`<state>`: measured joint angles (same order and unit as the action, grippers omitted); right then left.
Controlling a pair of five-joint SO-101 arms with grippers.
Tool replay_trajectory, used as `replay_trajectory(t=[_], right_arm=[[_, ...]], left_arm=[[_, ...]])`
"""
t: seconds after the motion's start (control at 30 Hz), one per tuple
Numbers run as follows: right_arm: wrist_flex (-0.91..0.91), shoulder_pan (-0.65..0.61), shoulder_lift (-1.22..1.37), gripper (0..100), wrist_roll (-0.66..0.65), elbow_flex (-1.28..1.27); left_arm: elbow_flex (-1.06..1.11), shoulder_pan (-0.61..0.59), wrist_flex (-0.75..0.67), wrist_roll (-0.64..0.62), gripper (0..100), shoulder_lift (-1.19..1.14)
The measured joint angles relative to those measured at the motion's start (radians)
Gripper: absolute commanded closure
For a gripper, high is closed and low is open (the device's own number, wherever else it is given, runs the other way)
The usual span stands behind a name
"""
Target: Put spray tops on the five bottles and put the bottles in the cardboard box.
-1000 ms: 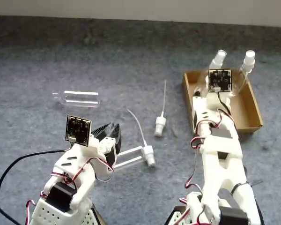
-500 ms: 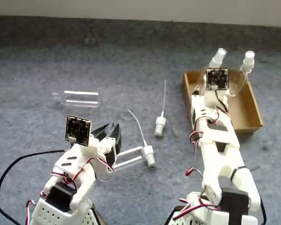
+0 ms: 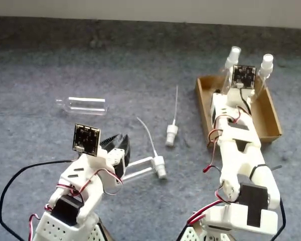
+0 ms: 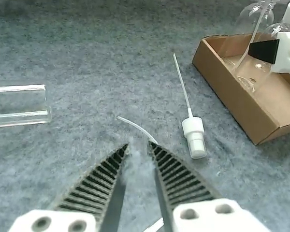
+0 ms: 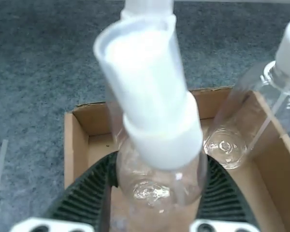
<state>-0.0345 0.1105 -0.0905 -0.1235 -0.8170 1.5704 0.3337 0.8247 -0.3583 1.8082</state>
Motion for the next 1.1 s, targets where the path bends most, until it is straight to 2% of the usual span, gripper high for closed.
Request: replay_trajectory(t=[0.13,0.33,0.57,0.83,1.1], right_arm=[[0.0,0.0,0.0,85.1,0.0,0.0],[0.0,0.0,0.0,75.5,0.0,0.0],[0.005,0.002,0.005,74.8,0.0,-0.002],[0.152,0.002,0.005,74.8,0.0,-0.002],[0.158,0.002,0.005,74.8,0.0,-0.002]], left_arm=[[0.057,0.0,-0.074,0.0,99,0.0],[0.078,0.0,-0.123,0.0,99,0.0],[0.078,0.0,-0.126,0.0,99,0.0],[0.078,0.0,-0.126,0.0,99,0.0],[0.078,0.0,-0.126,0.0,99,0.0]])
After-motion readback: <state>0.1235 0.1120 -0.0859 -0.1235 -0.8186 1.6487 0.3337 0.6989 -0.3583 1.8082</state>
